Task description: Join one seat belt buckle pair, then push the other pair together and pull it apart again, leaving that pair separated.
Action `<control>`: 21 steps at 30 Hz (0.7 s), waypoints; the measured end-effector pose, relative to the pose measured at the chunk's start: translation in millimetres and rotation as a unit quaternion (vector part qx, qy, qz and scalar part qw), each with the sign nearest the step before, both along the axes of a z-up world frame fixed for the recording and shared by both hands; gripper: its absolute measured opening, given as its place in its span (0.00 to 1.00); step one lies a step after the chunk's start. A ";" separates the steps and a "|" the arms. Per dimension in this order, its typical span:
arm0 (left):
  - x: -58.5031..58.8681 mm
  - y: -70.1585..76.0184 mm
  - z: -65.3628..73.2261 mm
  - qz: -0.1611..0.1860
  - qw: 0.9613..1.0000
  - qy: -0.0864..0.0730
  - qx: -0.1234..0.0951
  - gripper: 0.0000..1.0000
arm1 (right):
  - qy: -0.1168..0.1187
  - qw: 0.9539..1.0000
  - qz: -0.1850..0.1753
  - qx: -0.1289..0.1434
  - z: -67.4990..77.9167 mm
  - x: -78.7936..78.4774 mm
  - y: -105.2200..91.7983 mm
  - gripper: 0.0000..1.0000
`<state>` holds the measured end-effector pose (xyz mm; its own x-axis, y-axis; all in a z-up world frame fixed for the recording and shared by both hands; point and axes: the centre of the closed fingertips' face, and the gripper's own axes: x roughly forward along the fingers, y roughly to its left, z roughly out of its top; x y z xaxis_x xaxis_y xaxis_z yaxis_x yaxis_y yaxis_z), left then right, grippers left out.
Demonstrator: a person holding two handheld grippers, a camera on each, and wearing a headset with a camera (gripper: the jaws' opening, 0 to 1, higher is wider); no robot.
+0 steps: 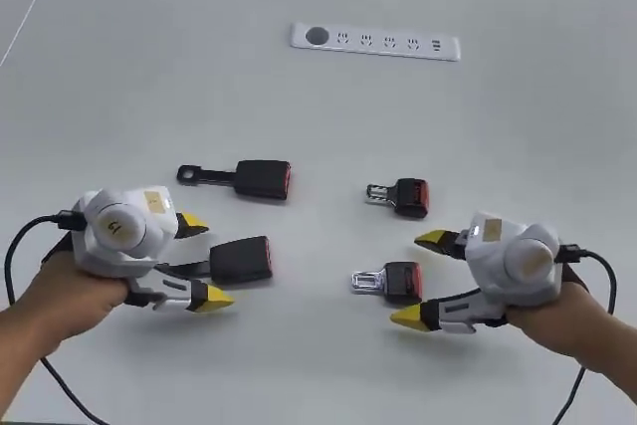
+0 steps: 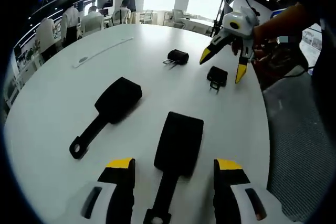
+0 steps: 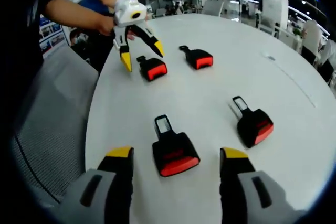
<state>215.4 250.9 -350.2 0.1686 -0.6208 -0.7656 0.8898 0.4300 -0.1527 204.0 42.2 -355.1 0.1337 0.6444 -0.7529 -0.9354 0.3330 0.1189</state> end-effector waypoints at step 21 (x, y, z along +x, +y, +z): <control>-1.8 5.4 -5.7 -0.206 0.976 -0.026 0.069 0.31 | -0.002 0.995 0.082 -0.058 -12.5 -3.5 -0.1 0.36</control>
<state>213.6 256.3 -356.0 -0.0326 -0.5365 -0.8433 0.9965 0.0472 -0.0686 200.5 42.1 -367.6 0.0373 0.5675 -0.8225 -0.9787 0.1870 0.0846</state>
